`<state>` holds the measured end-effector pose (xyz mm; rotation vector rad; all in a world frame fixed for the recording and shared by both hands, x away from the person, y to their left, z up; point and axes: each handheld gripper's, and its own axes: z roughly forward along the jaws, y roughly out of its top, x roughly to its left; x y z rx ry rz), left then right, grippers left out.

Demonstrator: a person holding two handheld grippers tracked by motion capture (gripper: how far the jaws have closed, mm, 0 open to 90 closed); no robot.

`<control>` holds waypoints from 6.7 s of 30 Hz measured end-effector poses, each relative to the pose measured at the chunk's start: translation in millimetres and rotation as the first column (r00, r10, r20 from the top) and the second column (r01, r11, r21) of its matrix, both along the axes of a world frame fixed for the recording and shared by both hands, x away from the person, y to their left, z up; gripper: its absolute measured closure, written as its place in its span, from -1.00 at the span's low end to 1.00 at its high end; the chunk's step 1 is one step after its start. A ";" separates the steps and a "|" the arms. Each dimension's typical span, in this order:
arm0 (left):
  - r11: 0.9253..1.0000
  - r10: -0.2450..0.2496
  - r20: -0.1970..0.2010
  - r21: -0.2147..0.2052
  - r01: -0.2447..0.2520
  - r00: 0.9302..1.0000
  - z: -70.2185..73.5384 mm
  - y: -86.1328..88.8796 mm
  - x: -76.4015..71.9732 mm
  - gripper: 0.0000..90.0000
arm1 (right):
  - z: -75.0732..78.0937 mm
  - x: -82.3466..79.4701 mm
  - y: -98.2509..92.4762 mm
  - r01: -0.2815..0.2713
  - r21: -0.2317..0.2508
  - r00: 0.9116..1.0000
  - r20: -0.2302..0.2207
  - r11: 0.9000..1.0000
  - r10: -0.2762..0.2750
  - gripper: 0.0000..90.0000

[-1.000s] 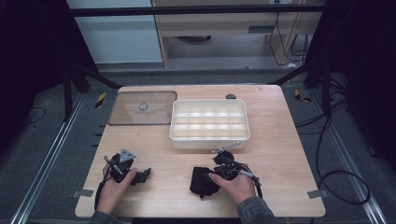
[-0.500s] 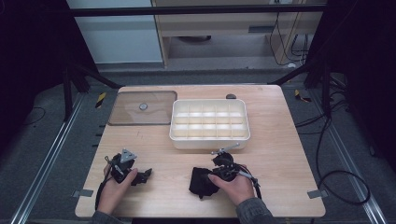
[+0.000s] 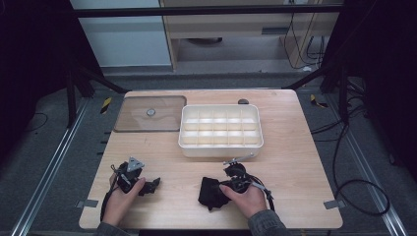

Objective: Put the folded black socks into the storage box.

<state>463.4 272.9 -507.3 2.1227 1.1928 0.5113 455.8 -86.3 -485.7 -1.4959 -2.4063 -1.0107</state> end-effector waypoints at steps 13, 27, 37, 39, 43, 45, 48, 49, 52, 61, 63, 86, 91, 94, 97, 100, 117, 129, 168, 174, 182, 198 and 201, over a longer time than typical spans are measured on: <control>1.000 -0.011 0.002 0.000 0.011 1.000 -0.1 -0.7 -0.1 -1.00 | 0.4 -2.3 1.6 -0.034 0.040 0.999 -0.009 0.999 0.035 0.66; 1.000 -0.014 0.001 -0.001 0.014 1.000 -0.1 -0.6 -0.3 -1.00 | 26.1 -3.8 1.3 -0.049 0.014 0.997 0.061 0.999 0.048 0.67; 1.000 -0.013 0.006 -0.005 0.013 1.000 -0.5 -0.7 -0.8 -1.00 | 44.4 -3.4 -13.6 -0.029 -0.014 0.992 0.125 0.999 0.031 0.67; 1.000 -0.014 0.007 -0.006 0.014 1.000 -0.7 -0.6 -1.0 -1.00 | 49.2 -3.8 -18.3 -0.023 -0.008 0.990 0.141 1.000 0.024 0.67; 1.000 -0.015 0.006 -0.007 0.015 1.000 -0.6 -0.8 -0.5 -1.00 | 61.1 -3.1 -30.9 -0.006 -0.024 0.986 0.165 1.000 0.010 0.67; 1.000 -0.019 0.007 -0.008 0.019 1.000 -0.7 -0.4 -0.4 -1.00 | 67.4 -2.0 -37.5 0.005 -0.038 0.985 0.174 0.999 0.002 0.67; 1.000 -0.021 0.009 -0.008 0.021 1.000 -0.8 -0.2 -0.4 -1.00 | 75.4 -0.5 -47.7 0.016 -0.062 0.983 0.186 0.998 -0.004 0.67; 1.000 -0.022 0.009 -0.008 0.022 1.000 -0.8 -0.1 -0.3 -1.00 | 76.9 -0.2 -50.1 0.017 -0.067 0.982 0.189 0.998 -0.004 0.66; 1.000 -0.022 0.008 -0.008 0.022 1.000 -0.8 -0.1 -0.4 -1.00 | 82.4 1.8 -57.5 0.020 -0.102 0.982 0.191 0.995 0.000 0.67; 1.000 -0.021 0.010 -0.009 0.021 1.000 -0.9 -0.1 -0.7 -1.00 | 106.0 8.8 -76.9 0.035 -0.189 0.979 0.202 0.981 0.004 0.66; 1.000 -0.019 0.010 -0.009 0.019 1.000 -1.0 -0.2 -0.8 -1.00 | 110.5 11.4 -82.7 0.041 -0.202 0.978 0.211 0.979 0.002 0.66; 1.000 -0.019 0.015 -0.013 0.019 1.000 -1.5 0.0 -1.4 -1.00 | 161.1 49.4 -108.1 0.057 -0.360 0.968 0.247 0.931 0.036 0.65; 1.000 -0.020 0.017 -0.011 0.020 1.000 -1.5 0.2 -1.5 -1.00 | 163.5 51.5 -108.1 0.048 -0.369 0.969 0.242 0.928 0.047 0.65; 1.000 -0.021 0.017 -0.011 0.021 1.000 -1.5 0.2 -1.5 -1.00 | 165.1 52.0 -109.0 0.050 -0.373 0.969 0.243 0.927 0.046 0.65; 1.000 -0.020 0.018 -0.014 0.020 1.000 -1.7 0.1 -1.6 -1.00 | 165.3 53.6 -109.7 0.050 -0.382 0.970 0.238 0.923 0.046 0.65; 1.000 -0.020 0.018 -0.014 0.021 1.000 -1.6 0.0 -1.6 -1.00 | 167.3 56.8 -111.1 0.057 -0.382 0.969 0.242 0.922 0.040 0.65; 0.998 -0.065 0.014 -0.017 0.065 0.998 -1.3 6.5 5.1 -1.00 | 176.5 91.7 -111.1 0.105 -0.429 0.960 0.278 0.897 0.020 0.64; 0.998 -0.066 0.015 -0.015 0.066 0.998 -1.4 6.8 4.0 -1.00 | 185.2 114.9 -100.6 0.144 -0.418 0.947 0.320 0.897 -0.003 0.64; 0.998 -0.054 0.015 -0.014 0.054 0.998 -1.4 6.3 1.0 -1.00 | 147.6 145.2 -80.4 0.146 -0.470 0.948 0.319 0.871 0.014 0.63; 0.998 -0.054 0.015 -0.013 0.055 0.998 -1.3 6.3 0.9 -1.00 | 137.6 143.2 -78.3 0.127 -0.477 0.953 0.302 0.870 0.027 0.63; 0.998 -0.056 0.016 -0.015 0.056 0.998 -1.4 6.4 1.0 -1.00 | 125.9 141.4 -77.0 0.117 -0.476 0.958 0.284 0.872 0.027 0.63; 0.998 -0.055 0.016 -0.016 0.055 0.998 -1.5 6.3 0.9 -1.00 | 111.2 139.2 -74.7 0.106 -0.486 0.962 0.271 0.867 0.034 0.62; 0.998 -0.054 0.016 -0.016 0.055 0.998 -1.5 6.2 0.9 -1.00 | 108.0 138.9 -75.6 0.110 -0.486 0.964 0.265 0.867 0.027 0.62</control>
